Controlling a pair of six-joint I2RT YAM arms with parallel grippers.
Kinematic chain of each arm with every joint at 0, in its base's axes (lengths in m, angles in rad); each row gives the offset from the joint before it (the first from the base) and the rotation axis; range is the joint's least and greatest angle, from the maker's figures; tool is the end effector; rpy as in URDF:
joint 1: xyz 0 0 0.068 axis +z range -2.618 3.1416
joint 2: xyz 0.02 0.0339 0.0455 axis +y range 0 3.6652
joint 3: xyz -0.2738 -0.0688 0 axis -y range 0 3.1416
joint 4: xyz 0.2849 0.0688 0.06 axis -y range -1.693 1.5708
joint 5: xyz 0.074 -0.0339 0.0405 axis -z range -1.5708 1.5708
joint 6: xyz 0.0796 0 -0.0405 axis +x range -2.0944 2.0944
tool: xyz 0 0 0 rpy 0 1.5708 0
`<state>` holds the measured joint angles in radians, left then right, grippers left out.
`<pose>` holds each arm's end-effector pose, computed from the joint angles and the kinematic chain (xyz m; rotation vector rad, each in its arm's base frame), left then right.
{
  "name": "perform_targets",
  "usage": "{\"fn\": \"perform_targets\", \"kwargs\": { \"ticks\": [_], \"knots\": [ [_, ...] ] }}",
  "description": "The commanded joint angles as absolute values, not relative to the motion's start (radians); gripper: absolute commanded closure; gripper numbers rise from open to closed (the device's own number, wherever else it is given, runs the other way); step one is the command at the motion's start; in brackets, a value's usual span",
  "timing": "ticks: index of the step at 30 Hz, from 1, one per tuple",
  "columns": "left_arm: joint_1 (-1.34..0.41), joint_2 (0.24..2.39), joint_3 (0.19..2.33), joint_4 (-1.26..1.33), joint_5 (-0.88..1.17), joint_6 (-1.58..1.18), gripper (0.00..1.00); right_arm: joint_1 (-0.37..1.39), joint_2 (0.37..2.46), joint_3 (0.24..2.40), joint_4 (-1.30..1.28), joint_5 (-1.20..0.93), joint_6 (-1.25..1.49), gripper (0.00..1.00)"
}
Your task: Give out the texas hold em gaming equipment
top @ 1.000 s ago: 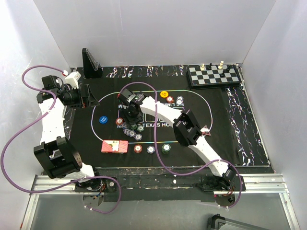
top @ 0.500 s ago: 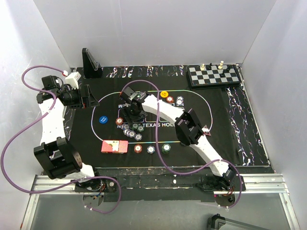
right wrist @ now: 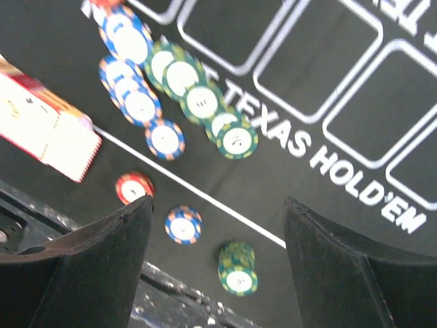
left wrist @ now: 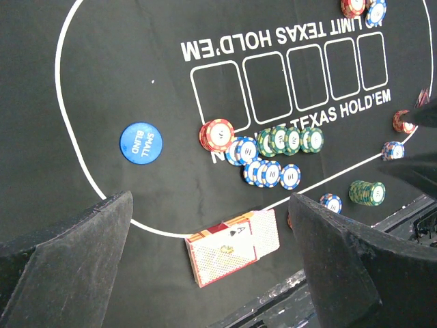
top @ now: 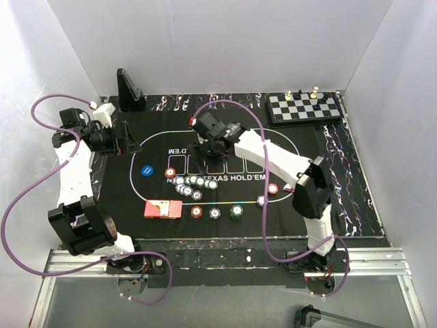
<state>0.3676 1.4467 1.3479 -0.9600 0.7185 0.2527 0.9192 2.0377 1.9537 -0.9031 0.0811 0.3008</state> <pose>0.3372 0.0737 0.3001 0.0965 2.3787 -0.6581 0.3185 0.4069 0.2659 -0.7595 2.4814 0.3603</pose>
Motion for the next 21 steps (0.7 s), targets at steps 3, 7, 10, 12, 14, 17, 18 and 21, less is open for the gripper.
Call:
{"fn": "perform_targets", "kwargs": {
  "ticks": [3,7,10,12,14,17,18,21],
  "knots": [
    [0.374,1.393,1.365,-0.959,0.736,0.255,0.0,0.93,1.852,1.616,-0.89,0.094,0.357,0.17],
    [0.374,1.391,1.359,-0.953,0.745,0.247,0.0,0.975,1.763,1.435,-0.864,0.089,0.4,0.16],
    [0.374,1.391,1.358,-0.953,0.75,0.244,0.0,1.0,1.74,1.361,-0.858,0.106,0.428,0.16],
    [0.373,1.391,1.361,-0.956,0.749,0.244,0.0,1.006,1.729,1.315,-0.838,0.109,0.443,0.16],
    [0.373,1.39,1.368,-0.96,0.746,0.244,0.0,1.008,1.729,1.289,-0.81,0.113,0.451,0.16],
    [0.373,1.388,1.371,-0.962,0.746,0.244,0.0,1.008,1.743,1.267,-0.772,0.12,0.454,0.16],
    [0.374,1.387,1.373,-0.963,0.746,0.244,0.0,1.008,1.746,1.259,-0.762,0.124,0.456,0.16],
    [0.376,1.385,1.376,-0.965,0.742,0.244,0.0,1.008,1.77,1.25,-0.736,0.13,0.462,0.18]
  ]
}}
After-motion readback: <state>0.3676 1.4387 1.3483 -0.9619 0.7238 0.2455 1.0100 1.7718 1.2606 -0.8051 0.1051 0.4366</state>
